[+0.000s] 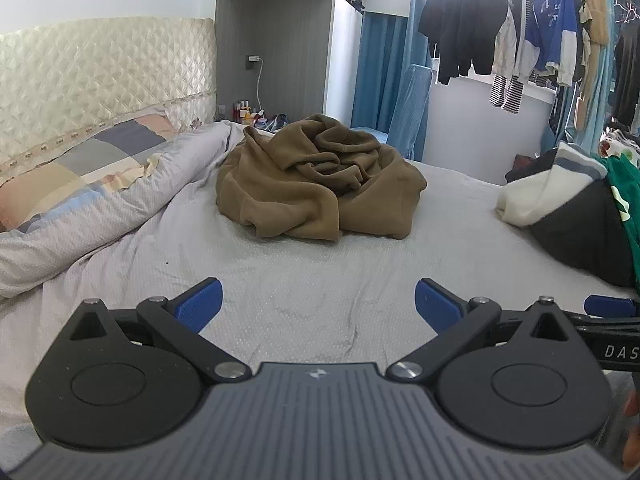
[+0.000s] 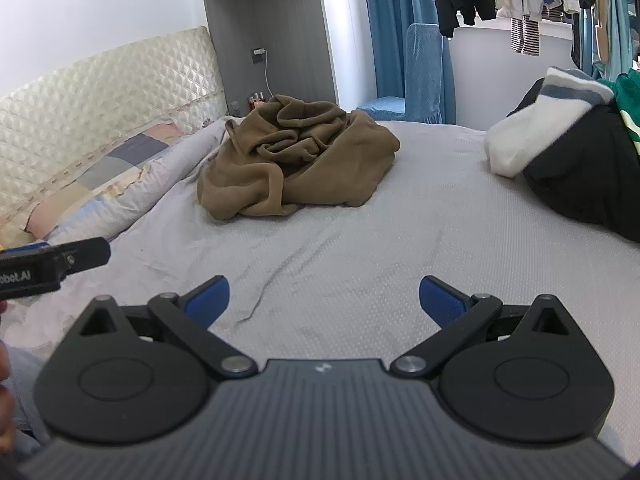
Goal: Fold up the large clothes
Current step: 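Move both open grippers toward the crumpled brown hoodie on the bed, then close the left gripper on the hoodie while the right gripper grasps another edge, then lift the hoodie with both grippers and shake it out above the bed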
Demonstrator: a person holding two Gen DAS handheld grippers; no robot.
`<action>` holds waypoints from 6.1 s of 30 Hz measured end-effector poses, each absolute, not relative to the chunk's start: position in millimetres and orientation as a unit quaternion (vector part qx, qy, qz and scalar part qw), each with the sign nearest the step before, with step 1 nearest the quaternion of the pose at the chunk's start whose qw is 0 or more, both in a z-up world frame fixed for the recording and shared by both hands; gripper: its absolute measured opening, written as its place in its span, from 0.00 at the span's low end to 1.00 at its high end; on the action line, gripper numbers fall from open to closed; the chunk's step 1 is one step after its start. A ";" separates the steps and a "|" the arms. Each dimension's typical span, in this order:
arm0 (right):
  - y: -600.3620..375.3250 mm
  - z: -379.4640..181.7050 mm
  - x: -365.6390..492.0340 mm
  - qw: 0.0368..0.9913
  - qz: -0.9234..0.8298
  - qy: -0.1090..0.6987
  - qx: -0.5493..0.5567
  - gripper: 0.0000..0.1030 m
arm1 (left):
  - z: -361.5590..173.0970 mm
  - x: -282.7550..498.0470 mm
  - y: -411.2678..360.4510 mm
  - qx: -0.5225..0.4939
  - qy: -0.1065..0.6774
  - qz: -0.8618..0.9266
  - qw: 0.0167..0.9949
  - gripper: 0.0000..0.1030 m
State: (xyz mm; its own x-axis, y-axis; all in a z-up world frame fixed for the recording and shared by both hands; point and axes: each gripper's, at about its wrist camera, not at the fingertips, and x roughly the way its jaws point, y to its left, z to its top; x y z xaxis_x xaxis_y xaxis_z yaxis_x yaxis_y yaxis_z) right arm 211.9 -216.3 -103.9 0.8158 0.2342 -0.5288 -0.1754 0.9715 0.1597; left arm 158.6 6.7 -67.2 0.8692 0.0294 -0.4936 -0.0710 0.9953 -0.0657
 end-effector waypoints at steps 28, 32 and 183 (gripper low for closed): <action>-214.7 -109.9 250.4 0.952 0.104 0.281 0.066 1.00 | -79.1 205.5 23.6 -0.037 0.241 0.016 0.970 1.00; -213.0 -94.9 269.0 0.953 0.117 0.271 0.070 1.00 | -70.4 221.9 24.8 -0.035 0.242 0.013 0.970 1.00; -186.2 -154.6 466.3 0.877 0.335 0.245 0.242 0.24 | -218.9 404.9 220.1 -0.443 0.214 -0.032 0.870 0.22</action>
